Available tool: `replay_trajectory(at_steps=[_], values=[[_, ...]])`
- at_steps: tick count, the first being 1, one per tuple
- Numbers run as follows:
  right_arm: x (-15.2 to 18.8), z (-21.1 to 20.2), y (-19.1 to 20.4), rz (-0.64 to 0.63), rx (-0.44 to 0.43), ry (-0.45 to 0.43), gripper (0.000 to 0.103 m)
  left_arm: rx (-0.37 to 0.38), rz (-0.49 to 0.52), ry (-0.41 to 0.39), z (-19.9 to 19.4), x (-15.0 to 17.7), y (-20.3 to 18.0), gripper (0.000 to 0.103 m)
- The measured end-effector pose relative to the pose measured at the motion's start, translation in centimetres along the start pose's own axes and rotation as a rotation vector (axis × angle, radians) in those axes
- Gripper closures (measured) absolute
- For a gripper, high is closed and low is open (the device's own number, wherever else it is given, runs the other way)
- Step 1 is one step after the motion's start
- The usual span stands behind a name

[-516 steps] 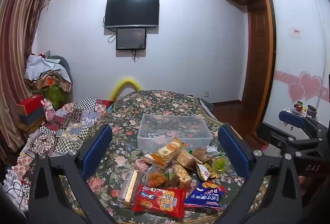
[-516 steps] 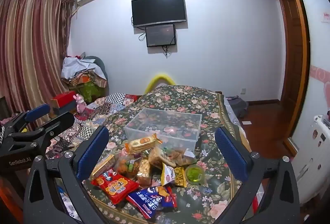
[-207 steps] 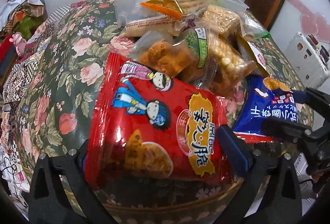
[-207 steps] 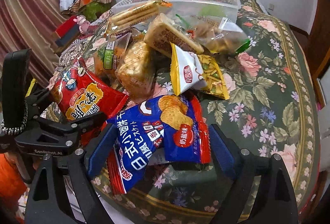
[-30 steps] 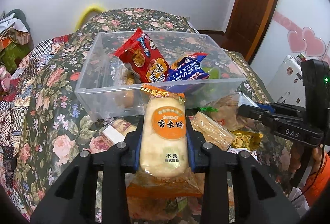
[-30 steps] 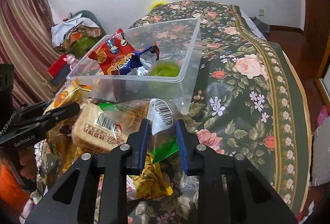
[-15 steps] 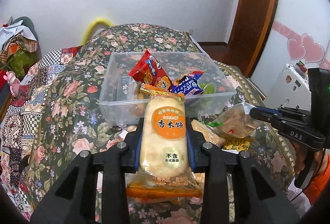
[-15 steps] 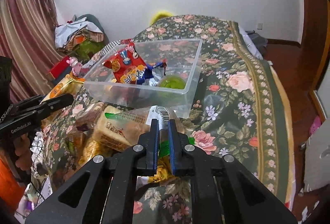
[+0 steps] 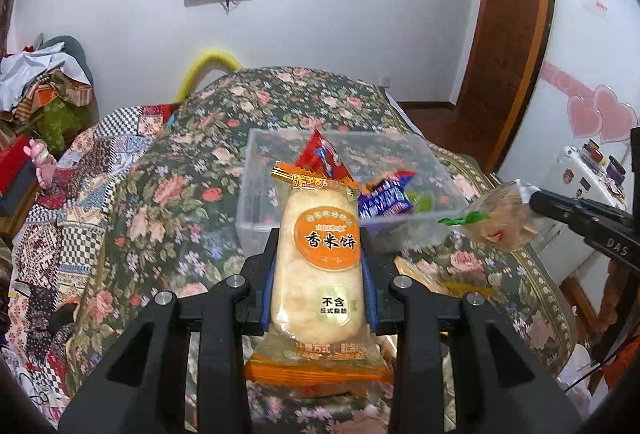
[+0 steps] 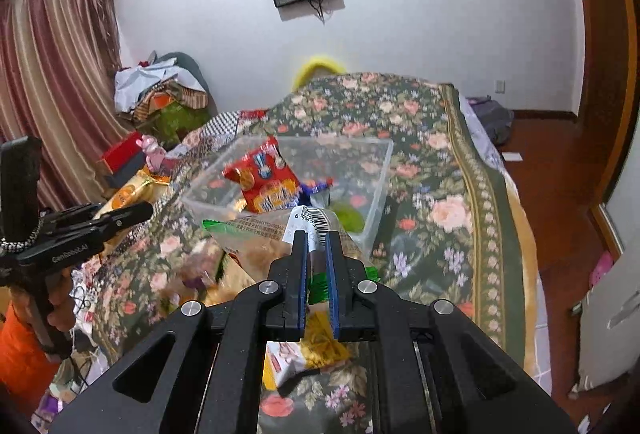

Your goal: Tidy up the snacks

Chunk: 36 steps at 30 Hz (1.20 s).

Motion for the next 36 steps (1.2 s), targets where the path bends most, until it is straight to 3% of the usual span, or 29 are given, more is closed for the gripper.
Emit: replay_trajectory(at_steps=[10,18,28,29,34,36], values=[[-3.5,1.0,1.0,-0.006,-0.015,-0.061,0.095,-0.023,-0.010,-0.035,1.4,-3.5,1.8,0.069],[-5.9,3.6,2.4,-0.035,-0.001,-0.087,0.098,-0.056,-0.028,-0.004,4.9,-4.9,3.7,0.069],[-2.8,4.8,0.6,-0.050,0.010,0.015,0.097,-0.038,-0.038,0.031,5.6,-2.7,3.8,0.069],[-2.2,4.8,0.2,-0.055,0.024,0.029,0.092,-0.030,-0.040,0.033,5.4,-2.4,3.7,0.069],[1.3,5.1,-1.8,-0.032,0.068,0.109,0.037,-0.007,-0.035,0.037,4.6,-1.2,2.8,0.069],[2.6,5.6,-2.3,-0.021,0.073,0.152,0.034,0.003,-0.040,0.043,4.5,-0.8,2.5,0.069]])
Point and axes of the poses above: each gripper's, at about its wrist camera, not at the fingertips, and z roughly the way its jaws point, y to its left, x to its underside, the point moved 2 cm from there along z, roughly the way its jaws point, and after that the axes turned 15 degrees about x, right-handed, at the moved point
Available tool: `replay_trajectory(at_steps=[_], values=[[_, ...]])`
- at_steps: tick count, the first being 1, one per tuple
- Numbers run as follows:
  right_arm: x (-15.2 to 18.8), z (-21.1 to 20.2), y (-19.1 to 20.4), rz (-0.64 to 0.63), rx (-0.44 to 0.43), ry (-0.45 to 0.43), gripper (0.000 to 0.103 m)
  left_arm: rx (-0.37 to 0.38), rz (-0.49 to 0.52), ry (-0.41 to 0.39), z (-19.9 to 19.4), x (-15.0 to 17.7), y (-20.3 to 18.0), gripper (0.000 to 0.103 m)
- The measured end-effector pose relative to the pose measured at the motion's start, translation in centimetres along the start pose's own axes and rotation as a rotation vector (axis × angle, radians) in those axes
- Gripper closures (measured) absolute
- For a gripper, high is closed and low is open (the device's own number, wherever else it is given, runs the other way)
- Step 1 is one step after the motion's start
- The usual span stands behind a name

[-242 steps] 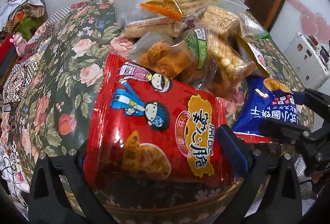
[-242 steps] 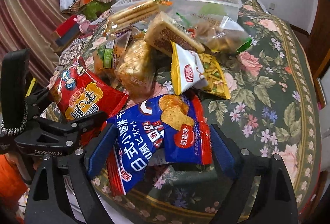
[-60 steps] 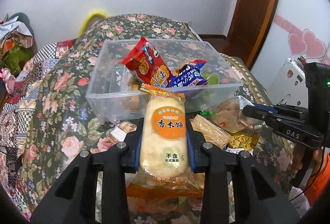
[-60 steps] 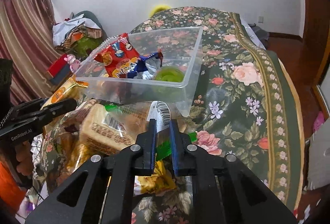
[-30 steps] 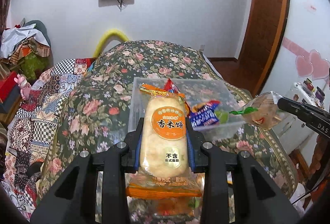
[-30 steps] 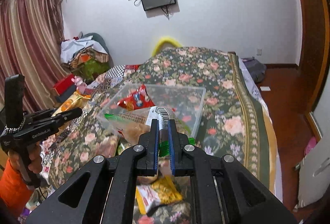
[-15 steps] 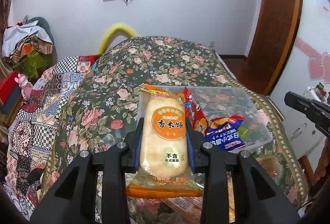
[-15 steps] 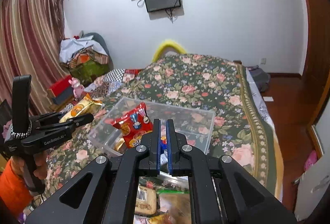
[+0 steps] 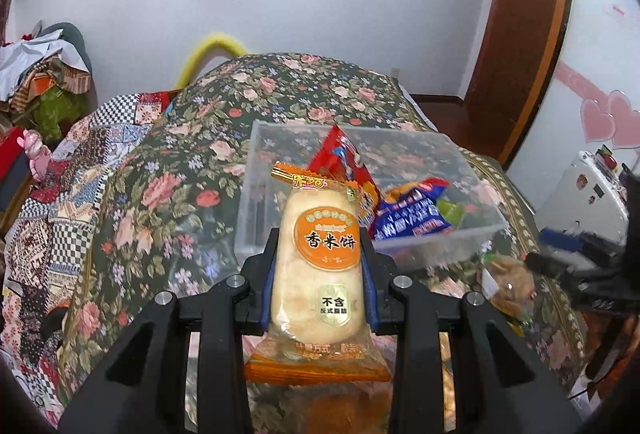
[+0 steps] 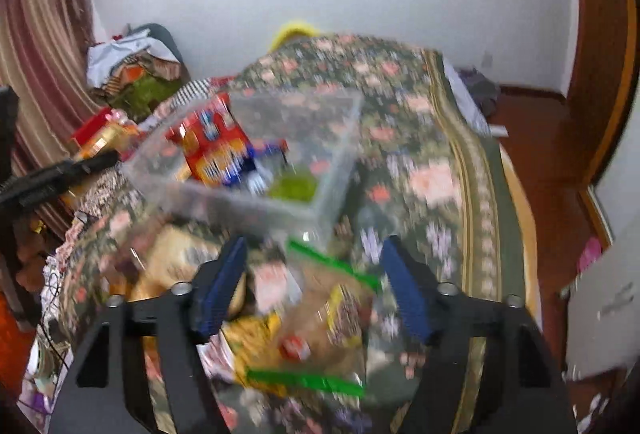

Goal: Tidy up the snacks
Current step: 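Lower rice-cracker pack into box with left tool while right tool drops bread bag in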

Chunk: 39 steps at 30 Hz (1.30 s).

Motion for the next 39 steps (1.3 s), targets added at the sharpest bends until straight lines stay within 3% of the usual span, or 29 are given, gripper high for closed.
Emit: replay_trajectory(at_steps=[4,10,12,14,18,25,32,39], values=[[1.9,2.3,-0.3,0.036,-0.035,0.106,0.034,0.015,-0.005,0.014,-0.1,0.9,-0.6,0.069],[3.7,4.6,0.3,0.049,-0.049,0.190,0.034,0.016,-0.008,0.036,0.1,2.1,-0.8,0.069],[4.0,4.7,0.5,0.042,-0.035,0.176,0.034,0.015,-0.012,0.043,0.3,2.4,-0.7,0.069],[3.9,4.6,0.4,0.043,-0.025,0.165,0.048,0.013,-0.015,0.047,0.3,2.4,-0.5,0.069],[3.9,4.3,-0.2,0.067,-0.035,0.159,0.057,0.012,-0.030,0.043,0.3,2.6,-0.2,0.069],[3.1,2.0,-1.1,0.097,-0.008,0.095,0.059,-0.007,-0.038,0.028,0.1,1.8,0.6,0.069],[-0.8,-1.8,-1.4,0.091,0.006,-0.042,0.059,-0.051,-0.026,-0.014,0.0,-0.6,1.4,0.069],[-4.6,-1.1,0.6,0.068,-0.019,-0.106,0.059,-0.081,-0.026,-0.014,2.3,-3.4,2.7,0.069]])
Point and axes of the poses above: each gripper's, at about its wrist camera, not at the fingertips, and z roughly the way its jaws point, y to its left, x to its underside, the point moved 2 cm from there along z, roughly the way its jaws point, and after that the axes turned 15 degrees about x, right-handed, at the moved point
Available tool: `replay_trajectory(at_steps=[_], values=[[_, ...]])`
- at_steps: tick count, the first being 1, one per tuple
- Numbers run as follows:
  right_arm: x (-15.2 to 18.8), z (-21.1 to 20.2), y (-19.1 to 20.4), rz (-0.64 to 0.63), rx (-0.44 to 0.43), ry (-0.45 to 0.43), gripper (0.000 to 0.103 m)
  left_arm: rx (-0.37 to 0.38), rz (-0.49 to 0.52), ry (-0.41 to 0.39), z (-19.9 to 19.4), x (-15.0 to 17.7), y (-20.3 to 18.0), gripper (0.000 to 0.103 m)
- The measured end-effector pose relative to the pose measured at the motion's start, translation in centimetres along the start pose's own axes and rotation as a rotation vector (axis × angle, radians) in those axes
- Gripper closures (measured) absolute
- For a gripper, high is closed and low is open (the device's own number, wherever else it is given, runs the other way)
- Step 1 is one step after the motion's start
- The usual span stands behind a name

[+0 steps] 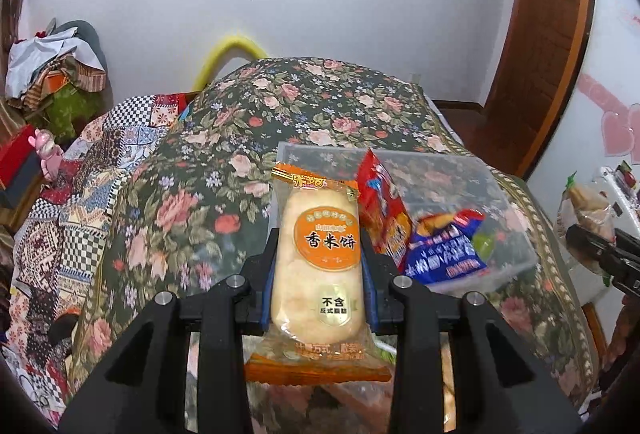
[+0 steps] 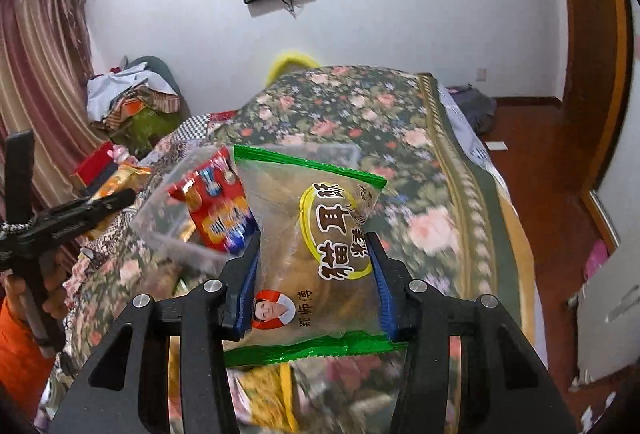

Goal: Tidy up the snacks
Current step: 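Lower rice-cracker pack into box with left tool while right tool drops bread bag in, then grasp the striped wafer roll with left tool while right tool grasps yellow pea bag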

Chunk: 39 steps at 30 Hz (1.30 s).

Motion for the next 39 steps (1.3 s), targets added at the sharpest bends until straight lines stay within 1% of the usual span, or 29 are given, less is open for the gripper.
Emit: replay_trajectory(at_steps=[4,7,11,13,20,21,23,24,26,27,28,29,30,31,32,35,39], values=[[-1.1,1.9,1.8,-0.016,-0.027,0.001,0.059,-0.005,-0.020,0.016,1.8,-0.7,0.6,0.069],[-2.0,3.5,3.3,-0.037,-0.030,0.006,0.059,-0.007,-0.034,0.034,3.5,-1.2,1.2,0.069],[-2.8,5.4,4.9,-0.066,-0.035,0.023,0.059,-0.003,-0.046,0.057,5.2,-1.4,1.8,0.069],[-3.1,6.5,5.6,-0.078,-0.041,0.046,0.059,-0.006,-0.051,0.062,5.9,-1.4,2.1,0.069],[-3.4,9.0,7.2,-0.137,-0.007,0.087,0.059,-0.008,-0.066,0.054,6.4,-1.2,2.6,0.069],[-3.4,9.2,7.3,-0.140,-0.005,0.095,0.057,-0.010,-0.062,0.054,6.4,-1.2,2.6,0.067],[-3.2,9.4,7.4,-0.143,0.004,0.104,0.057,-0.002,-0.058,0.060,6.4,-1.2,2.5,0.063],[-3.2,9.5,7.5,-0.149,0.012,0.107,0.054,0.002,-0.058,0.062,6.3,-1.2,2.5,0.061],[-3.0,9.3,7.5,-0.162,0.028,0.108,0.046,0.021,-0.058,0.063,5.8,-1.1,2.3,0.056],[-3.0,9.2,7.5,-0.165,0.036,0.107,0.037,0.028,-0.058,0.062,5.7,-1.1,2.2,0.053],[-2.9,8.8,7.5,-0.168,0.050,0.098,0.031,0.039,-0.060,0.060,5.4,-1.1,2.0,0.049],[-3.0,8.5,7.4,-0.173,0.058,0.097,0.029,0.049,-0.063,0.058,5.1,-1.1,1.9,0.046],[-3.0,8.1,7.4,-0.176,0.064,0.088,0.026,0.062,-0.066,0.057,4.7,-1.1,1.7,0.040],[-3.0,7.5,7.2,-0.180,0.066,0.080,0.025,0.055,-0.064,0.055,4.3,-1.1,1.6,0.032],[-3.0,7.0,7.1,-0.179,0.063,0.076,0.025,0.045,-0.056,0.048,3.9,-1.1,1.3,0.031],[-2.9,5.7,6.7,-0.167,0.051,0.068,0.023,0.029,-0.002,0.033,2.5,-0.8,0.3,0.030],[-2.3,3.2,5.9,-0.155,0.038,0.044,0.018,0.007,0.055,0.020,0.1,0.0,-1.1,0.028]])
Point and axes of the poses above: each gripper's, at about its wrist camera, not at the fingertips, and z roughly the way its jaws point, y to its left, x to its underside, the point moved 2 cm from there along z, roughly the way its jaws point, and after that the axes turned 15 degrees about x, right-handed, at the moved point
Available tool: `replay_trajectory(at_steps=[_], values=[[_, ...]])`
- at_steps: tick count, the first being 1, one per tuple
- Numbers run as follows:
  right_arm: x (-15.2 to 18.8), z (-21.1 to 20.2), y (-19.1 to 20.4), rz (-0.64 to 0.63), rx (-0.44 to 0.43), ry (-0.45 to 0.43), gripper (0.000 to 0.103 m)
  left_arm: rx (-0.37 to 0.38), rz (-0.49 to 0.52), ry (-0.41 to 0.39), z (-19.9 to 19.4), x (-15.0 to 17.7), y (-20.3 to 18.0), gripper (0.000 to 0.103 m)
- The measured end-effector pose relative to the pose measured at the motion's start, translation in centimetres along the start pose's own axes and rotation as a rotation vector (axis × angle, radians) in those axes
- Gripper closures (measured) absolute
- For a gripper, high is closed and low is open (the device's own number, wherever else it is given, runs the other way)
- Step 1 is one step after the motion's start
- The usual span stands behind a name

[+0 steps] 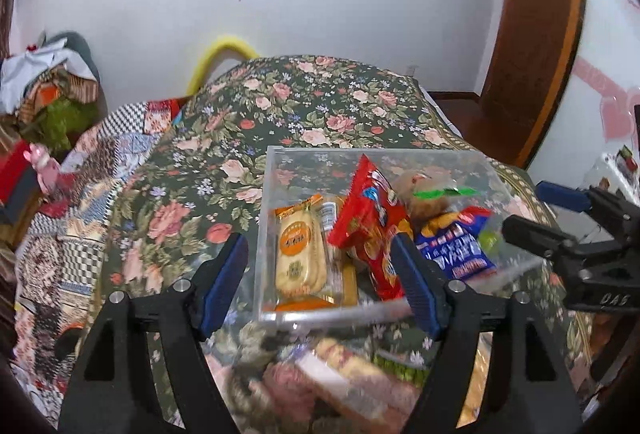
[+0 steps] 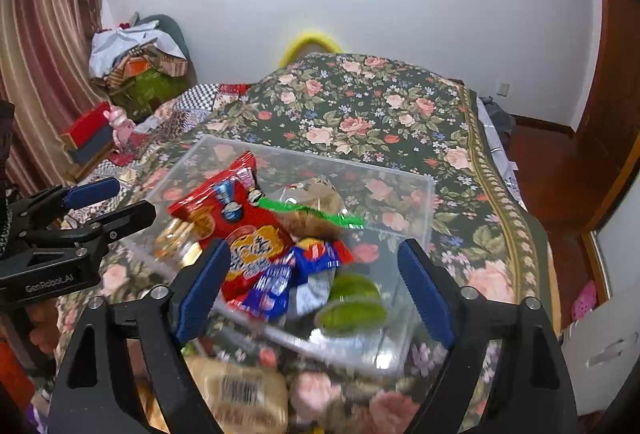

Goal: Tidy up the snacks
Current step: 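Grasp the striped wafer roll with left tool while right tool grasps yellow pea bag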

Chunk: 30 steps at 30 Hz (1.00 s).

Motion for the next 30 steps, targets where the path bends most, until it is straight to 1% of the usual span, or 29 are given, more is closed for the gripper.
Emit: replay_trajectory(at_steps=[7,10,14,18,21,26,30], values=[[2.3,-4.1,-0.7,-0.001,-0.006,-0.028,0.018,0.033,-0.013,-0.010,-3.6,2.1,-1.3,0.022],[3.6,-5.5,-1.1,0.016,-0.018,-0.025,0.017,0.034,-0.019,-0.001,-4.8,3.6,-1.7,0.021],[5.4,-6.6,-1.1,0.010,-0.009,-0.016,0.017,0.034,-0.033,0.027,-5.4,5.7,-1.8,0.020],[7.2,-6.7,-1.0,0.012,-0.011,0.010,0.017,0.034,-0.071,0.076,-4.7,7.6,-1.6,0.020],[8.9,-6.0,-0.6,0.009,-0.010,0.047,0.017,0.040,-0.099,0.123,-3.1,8.4,-1.8,0.020],[11.1,-4.6,-0.4,0.017,-0.018,0.115,0.017,0.012,-0.106,0.158,-0.2,8.0,-2.5,0.020],[12.1,-3.2,-0.2,0.021,-0.026,0.157,0.017,-0.019,-0.117,0.190,2.2,8.0,-2.4,0.020]])
Point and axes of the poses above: each gripper's, at about its wrist camera, not at the fingertips, and z roughly the way its jaws point, y to its left, x to its underside, the point moved 2 cm from there along z, roughly the way its jaws point, and after that the axes turned 15 degrees about x, right-handed, at the moved point
